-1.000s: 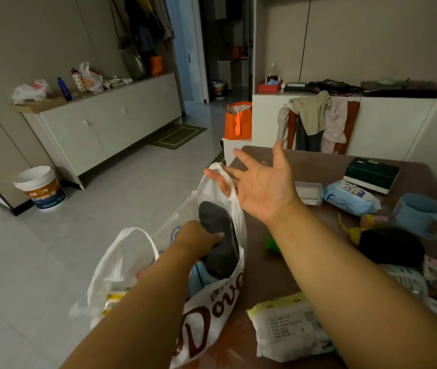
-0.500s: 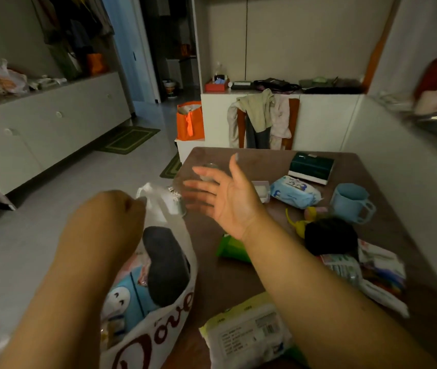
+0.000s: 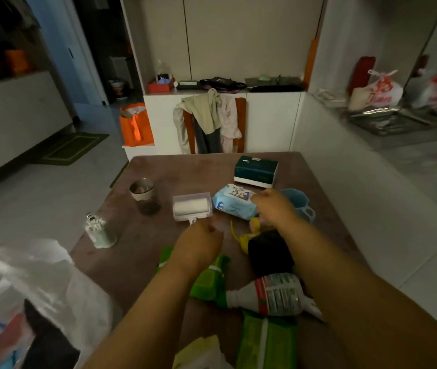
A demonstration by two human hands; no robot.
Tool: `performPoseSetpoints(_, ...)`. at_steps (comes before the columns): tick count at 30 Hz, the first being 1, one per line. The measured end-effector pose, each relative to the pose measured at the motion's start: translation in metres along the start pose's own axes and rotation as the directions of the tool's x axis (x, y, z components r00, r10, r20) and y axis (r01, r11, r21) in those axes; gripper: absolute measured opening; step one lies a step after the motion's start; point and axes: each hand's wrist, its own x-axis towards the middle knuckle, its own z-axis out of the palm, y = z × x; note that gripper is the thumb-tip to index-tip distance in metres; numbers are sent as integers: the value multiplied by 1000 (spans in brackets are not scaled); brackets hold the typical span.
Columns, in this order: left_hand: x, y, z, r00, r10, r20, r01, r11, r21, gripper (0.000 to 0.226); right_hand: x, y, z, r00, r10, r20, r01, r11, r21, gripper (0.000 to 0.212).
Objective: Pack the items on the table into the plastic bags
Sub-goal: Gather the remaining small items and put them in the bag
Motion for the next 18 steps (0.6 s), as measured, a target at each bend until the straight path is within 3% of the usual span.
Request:
performPoseSetpoints(3, 36, 3, 30, 998, -60, 37, 60, 998, 1, 16, 32, 22, -9, 994, 60, 89, -23, 928, -371, 49)
performPoseSetpoints(6, 65, 6, 58, 989, -97, 111, 90, 993, 72, 34, 51, 29, -2, 967, 161, 197, 2, 769, -639, 62)
performPoseSetpoints(11, 104, 7, 84, 963, -223, 151, 217, 974, 61, 37, 65, 44, 7, 914, 176, 366, 56, 837, -544, 51)
performPoseSetpoints(14, 117, 7, 89, 961, -229, 157, 224, 974, 46, 38, 64, 56, 12, 879, 219, 424, -56, 930, -364, 53)
performPoseSetpoints(16, 125, 6, 88, 948, -242, 208, 229, 970, 87, 40, 71, 62, 21, 882, 277, 381, -173, 942, -286, 58)
performPoseSetpoints(18, 132, -1, 92, 933, -281, 226, 298, 954, -41, 41, 78, 66, 29, 906, 321, 275, -255, 934, -250, 65)
